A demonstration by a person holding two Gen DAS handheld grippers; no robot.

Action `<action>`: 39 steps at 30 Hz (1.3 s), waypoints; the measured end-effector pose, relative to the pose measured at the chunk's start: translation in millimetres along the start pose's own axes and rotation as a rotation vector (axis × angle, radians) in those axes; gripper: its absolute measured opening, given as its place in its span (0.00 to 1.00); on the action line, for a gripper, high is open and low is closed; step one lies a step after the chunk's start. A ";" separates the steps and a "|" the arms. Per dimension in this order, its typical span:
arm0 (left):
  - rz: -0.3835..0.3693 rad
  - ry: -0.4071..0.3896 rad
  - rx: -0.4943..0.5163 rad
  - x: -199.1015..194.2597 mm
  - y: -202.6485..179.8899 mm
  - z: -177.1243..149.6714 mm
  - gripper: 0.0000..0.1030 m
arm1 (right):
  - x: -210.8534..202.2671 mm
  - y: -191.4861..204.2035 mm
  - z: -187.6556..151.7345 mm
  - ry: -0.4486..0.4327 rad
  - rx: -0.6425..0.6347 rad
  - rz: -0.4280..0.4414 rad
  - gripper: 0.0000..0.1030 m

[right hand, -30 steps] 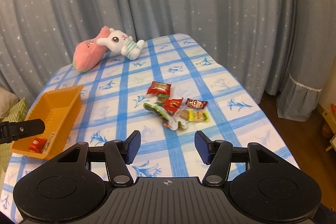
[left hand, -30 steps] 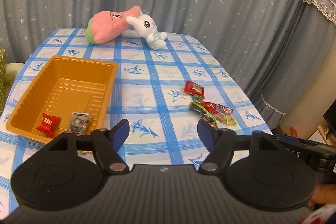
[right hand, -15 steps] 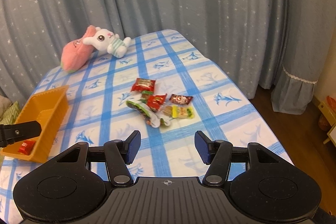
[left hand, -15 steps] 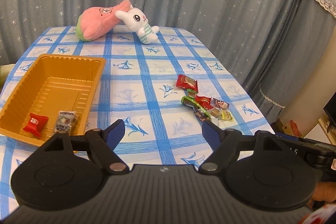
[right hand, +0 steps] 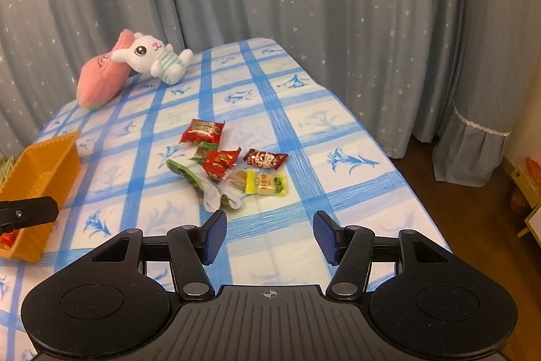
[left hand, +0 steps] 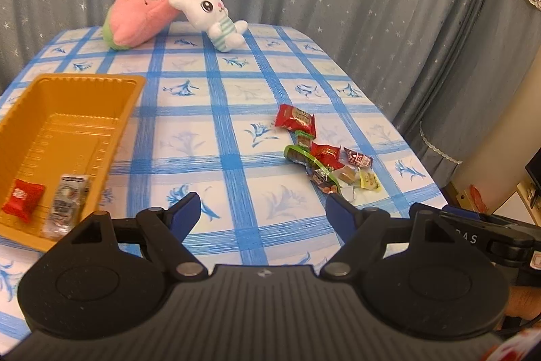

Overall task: Organize snacks
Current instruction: 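Move both open grippers back toward the remaining snack pile, then grasp the green-edged wrapper with the left gripper while the right grasps the yellow candy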

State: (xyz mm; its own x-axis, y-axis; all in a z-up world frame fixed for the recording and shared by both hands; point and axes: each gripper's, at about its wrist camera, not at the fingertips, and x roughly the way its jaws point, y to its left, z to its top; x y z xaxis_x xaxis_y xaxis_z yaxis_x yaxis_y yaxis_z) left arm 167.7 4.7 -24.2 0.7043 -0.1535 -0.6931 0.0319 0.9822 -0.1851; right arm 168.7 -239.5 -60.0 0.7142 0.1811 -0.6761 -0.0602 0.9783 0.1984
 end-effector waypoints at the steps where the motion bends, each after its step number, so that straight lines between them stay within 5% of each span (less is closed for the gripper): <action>1: -0.002 0.004 -0.001 4.6 -1.1 0.2 0.76 | 4.4 -1.8 0.5 0.003 -0.002 0.000 0.55; 13: -0.011 0.054 0.005 55.7 -8.6 2.1 0.76 | 61.1 -13.3 14.6 0.058 -0.146 0.039 0.55; 28: -0.026 0.084 0.002 92.2 -9.1 2.9 0.76 | 127.7 -3.7 17.2 0.095 -0.560 0.116 0.55; 32: -0.036 0.086 0.000 97.2 -8.2 3.8 0.76 | 135.9 -4.3 23.3 0.093 -0.539 0.168 0.44; 36: -0.051 0.089 -0.005 103.4 -9.8 3.9 0.76 | 137.7 -5.6 28.7 0.122 -0.485 0.198 0.22; 39: -0.064 0.088 -0.010 109.1 -13.4 3.8 0.76 | 133.1 -5.0 28.1 0.131 -0.464 0.195 0.21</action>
State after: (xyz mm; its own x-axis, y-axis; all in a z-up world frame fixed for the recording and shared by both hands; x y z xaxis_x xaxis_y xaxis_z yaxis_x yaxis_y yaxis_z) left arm 246.7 -24.8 -94.7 0.6361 -0.2256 -0.7379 0.0674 0.9689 -0.2381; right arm 283.6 -223.2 -131.0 0.5679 0.3464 -0.7467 -0.5071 0.8618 0.0142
